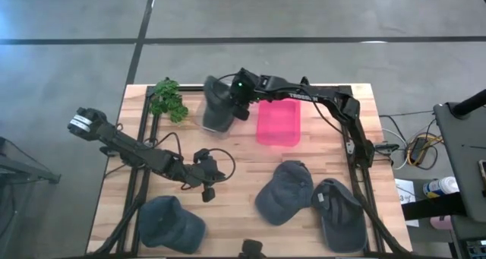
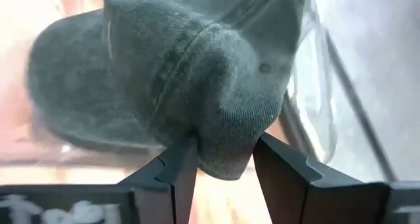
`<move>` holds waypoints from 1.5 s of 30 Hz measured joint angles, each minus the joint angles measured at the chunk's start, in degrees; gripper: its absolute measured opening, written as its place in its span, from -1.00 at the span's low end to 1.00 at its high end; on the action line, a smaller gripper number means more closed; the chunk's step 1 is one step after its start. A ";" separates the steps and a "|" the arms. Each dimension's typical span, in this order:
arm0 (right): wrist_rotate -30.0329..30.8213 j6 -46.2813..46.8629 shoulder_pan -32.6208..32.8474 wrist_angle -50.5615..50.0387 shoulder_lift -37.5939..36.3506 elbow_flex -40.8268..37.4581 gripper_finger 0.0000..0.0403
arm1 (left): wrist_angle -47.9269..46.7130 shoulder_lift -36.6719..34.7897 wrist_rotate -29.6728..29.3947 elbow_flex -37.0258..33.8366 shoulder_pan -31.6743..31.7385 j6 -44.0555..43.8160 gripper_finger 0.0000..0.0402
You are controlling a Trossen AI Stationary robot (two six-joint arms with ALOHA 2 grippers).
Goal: Pick & Place hat
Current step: Put the black cap into the transparent bin
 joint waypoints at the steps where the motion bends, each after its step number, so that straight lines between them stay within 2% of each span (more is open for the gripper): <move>1: -0.20 -0.72 -0.01 0.99 0.54 0.09 -0.31 | -0.15 0.00 0.00 0.00 0.00 -0.25 -0.83; 9: -2.79 -1.09 0.01 3.42 7.99 2.20 -0.31 | -0.82 0.00 -0.31 -0.07 0.02 -1.24 -0.83; 12: -0.42 -1.25 0.07 0.49 10.37 6.15 -0.31 | -0.82 0.00 -0.43 -0.07 0.02 -1.66 -0.83; 17: 0.24 -2.33 0.05 -5.87 12.21 12.46 -0.31 | -0.89 0.00 -0.48 -0.07 0.02 -1.88 -0.83; 22: 0.48 -0.41 -0.40 -14.65 12.22 16.20 -0.31 | -0.96 0.00 -0.97 -0.07 0.02 -1.73 -0.83; 31: -2.55 5.56 -1.80 -23.58 12.78 13.02 -0.31 | -0.87 0.00 -1.11 -0.07 0.15 -1.99 -0.83; 45: -2.79 6.19 -0.07 -25.40 10.11 23.80 -0.31 | -0.10 -0.86 -1.12 -0.07 0.15 -3.55 -0.83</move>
